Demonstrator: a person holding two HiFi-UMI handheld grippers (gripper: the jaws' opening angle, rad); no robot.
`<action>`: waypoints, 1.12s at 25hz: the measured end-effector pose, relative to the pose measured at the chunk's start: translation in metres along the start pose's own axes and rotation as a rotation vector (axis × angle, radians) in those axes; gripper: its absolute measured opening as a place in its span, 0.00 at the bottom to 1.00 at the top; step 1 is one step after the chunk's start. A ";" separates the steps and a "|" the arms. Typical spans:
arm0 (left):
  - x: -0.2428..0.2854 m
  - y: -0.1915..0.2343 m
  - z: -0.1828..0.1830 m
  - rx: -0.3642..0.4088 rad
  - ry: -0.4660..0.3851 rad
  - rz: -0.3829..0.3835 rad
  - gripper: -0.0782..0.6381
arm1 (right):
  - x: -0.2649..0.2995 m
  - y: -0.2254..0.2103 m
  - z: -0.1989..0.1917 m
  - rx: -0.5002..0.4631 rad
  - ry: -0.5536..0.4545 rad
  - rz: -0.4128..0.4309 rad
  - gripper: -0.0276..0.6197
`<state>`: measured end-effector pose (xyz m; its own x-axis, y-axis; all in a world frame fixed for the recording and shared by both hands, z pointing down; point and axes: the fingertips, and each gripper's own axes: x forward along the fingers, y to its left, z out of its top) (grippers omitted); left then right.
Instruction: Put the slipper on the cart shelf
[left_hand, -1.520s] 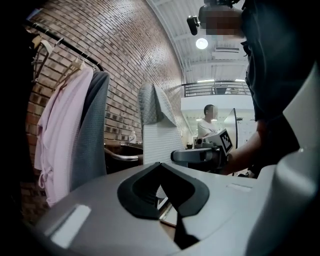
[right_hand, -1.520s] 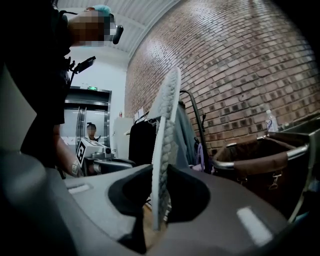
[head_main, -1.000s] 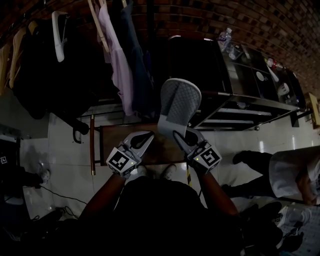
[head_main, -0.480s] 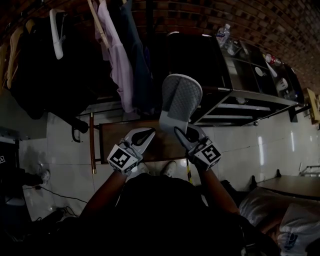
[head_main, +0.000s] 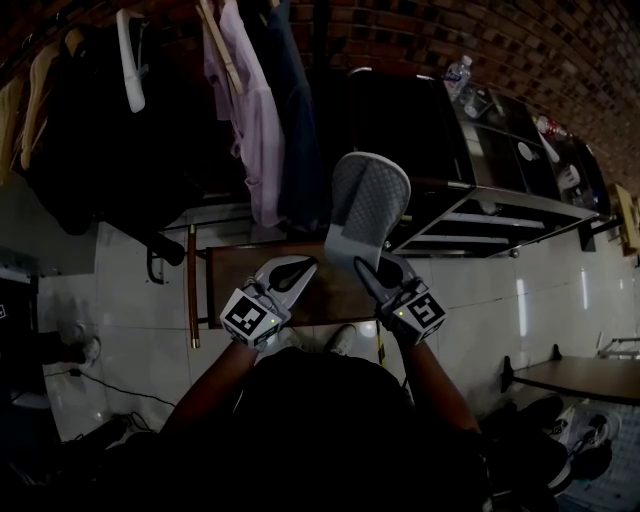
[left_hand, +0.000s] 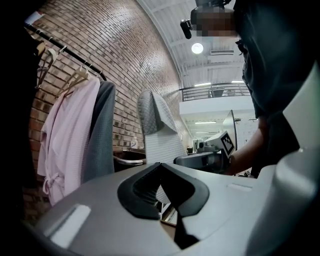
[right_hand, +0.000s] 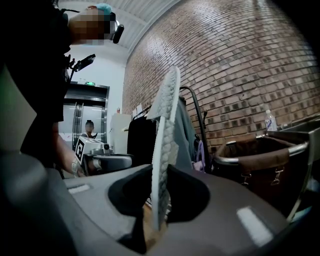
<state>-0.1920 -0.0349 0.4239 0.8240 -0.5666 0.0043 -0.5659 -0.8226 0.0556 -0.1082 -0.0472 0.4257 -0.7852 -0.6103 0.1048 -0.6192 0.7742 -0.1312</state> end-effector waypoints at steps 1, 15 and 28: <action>-0.002 0.001 0.002 -0.003 0.002 0.000 0.11 | 0.002 0.001 0.000 0.003 0.002 -0.003 0.14; -0.009 0.018 -0.004 -0.014 -0.002 -0.080 0.11 | 0.016 0.004 -0.009 0.010 0.056 -0.098 0.14; 0.069 -0.042 -0.010 -0.029 0.010 -0.219 0.11 | -0.064 -0.049 -0.017 0.086 0.025 -0.216 0.14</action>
<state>-0.1115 -0.0387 0.4322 0.9273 -0.3744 -0.0011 -0.3729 -0.9240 0.0849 -0.0279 -0.0429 0.4421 -0.6348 -0.7551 0.1640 -0.7716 0.6083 -0.1861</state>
